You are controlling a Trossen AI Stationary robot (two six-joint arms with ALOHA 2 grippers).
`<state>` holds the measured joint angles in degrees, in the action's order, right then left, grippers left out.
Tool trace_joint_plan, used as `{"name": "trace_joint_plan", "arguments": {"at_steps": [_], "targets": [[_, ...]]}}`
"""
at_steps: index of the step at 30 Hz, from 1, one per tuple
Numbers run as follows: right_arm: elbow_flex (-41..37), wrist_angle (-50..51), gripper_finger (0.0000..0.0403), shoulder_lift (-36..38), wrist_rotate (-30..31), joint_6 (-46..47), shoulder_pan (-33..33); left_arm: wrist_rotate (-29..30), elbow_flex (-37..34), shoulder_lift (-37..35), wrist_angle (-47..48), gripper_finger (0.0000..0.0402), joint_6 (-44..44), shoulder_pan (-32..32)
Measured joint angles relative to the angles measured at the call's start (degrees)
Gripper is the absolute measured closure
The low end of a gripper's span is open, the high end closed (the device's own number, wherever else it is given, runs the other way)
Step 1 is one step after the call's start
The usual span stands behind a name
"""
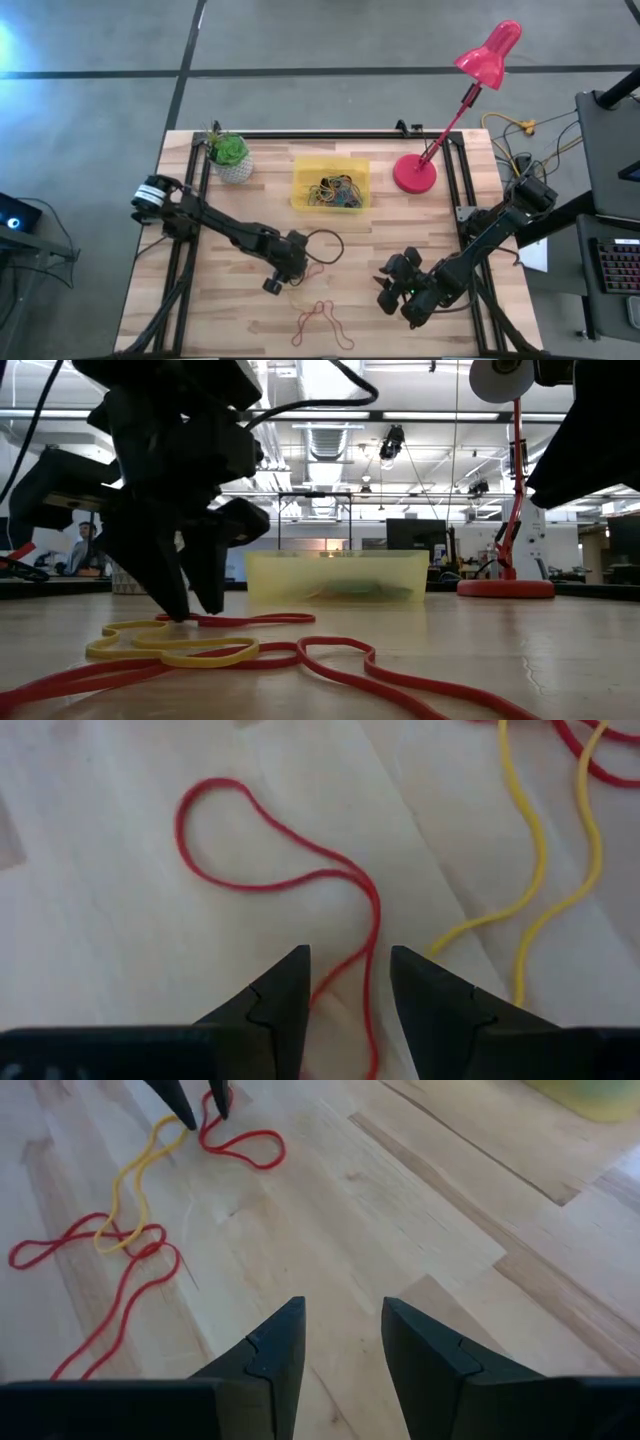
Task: Pick and place rubber bands into bin
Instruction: Put the red rubber band into the yellow bin
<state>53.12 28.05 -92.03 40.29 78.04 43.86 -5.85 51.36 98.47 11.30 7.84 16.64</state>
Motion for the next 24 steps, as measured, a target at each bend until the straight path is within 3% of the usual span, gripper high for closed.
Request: {"name": "trace_joint_plan", "arguments": {"at_steps": [15,24], "targets": [[0.0,0.0,0.028,0.0,0.0,-0.2,0.0,-0.9,0.6,2.8,-0.7,0.0284,-4.1,0.4],[0.0,0.0,0.028,0.0,0.2,-0.2,0.0,-1.8,-0.2,2.9,-0.7,0.039,-4.7,0.5]]}}
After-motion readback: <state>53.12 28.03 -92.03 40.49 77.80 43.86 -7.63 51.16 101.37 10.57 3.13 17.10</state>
